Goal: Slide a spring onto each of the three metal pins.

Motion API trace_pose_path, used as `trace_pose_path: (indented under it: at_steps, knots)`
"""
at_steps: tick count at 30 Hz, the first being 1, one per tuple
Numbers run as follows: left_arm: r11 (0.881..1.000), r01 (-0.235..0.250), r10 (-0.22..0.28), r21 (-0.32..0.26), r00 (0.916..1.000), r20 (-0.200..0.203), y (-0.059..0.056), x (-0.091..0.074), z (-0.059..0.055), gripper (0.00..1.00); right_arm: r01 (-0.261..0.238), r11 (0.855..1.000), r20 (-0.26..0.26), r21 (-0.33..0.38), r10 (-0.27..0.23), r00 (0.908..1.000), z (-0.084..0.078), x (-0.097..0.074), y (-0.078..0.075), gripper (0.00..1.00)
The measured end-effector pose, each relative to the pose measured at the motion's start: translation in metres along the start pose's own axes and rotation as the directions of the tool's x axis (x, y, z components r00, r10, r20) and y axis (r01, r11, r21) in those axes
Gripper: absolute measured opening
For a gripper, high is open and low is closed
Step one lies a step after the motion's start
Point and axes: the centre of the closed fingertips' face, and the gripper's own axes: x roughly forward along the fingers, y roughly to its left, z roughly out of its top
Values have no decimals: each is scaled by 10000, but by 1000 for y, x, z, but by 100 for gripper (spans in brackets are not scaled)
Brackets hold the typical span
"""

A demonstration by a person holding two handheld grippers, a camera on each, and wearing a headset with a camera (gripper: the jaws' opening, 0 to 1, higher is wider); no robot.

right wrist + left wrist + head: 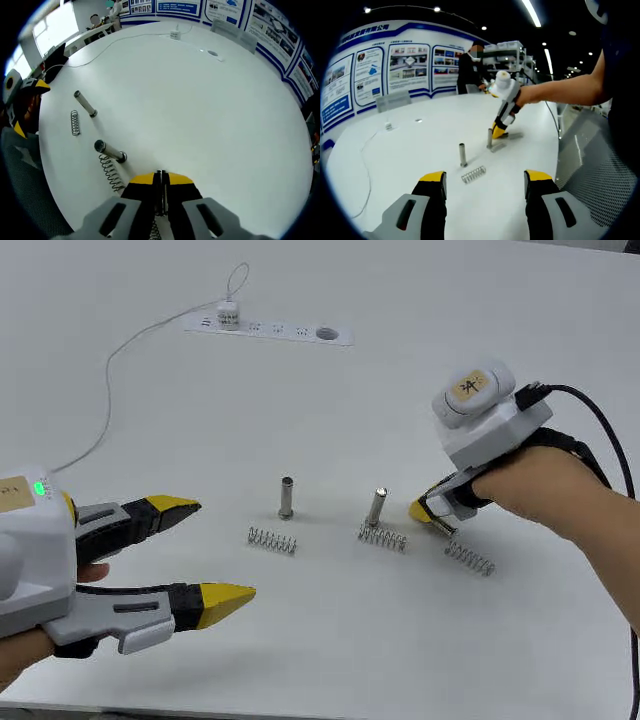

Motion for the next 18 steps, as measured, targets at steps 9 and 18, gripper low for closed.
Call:
trace_pose_path:
  at_steps: [9, 18]
  knots:
    - [10000, 25, -25, 86, 10000, -5, 0, 1, 2, 64, 89, 9998, 592, 179, -99, 9982, 4, -17, 1, 9]
    - [9998, 74, -74, 174, 10000, -37, -1, 2, 3, 64, 274, 9992, 1135, 292, -306, 9931, 8, -32, 3, 9]
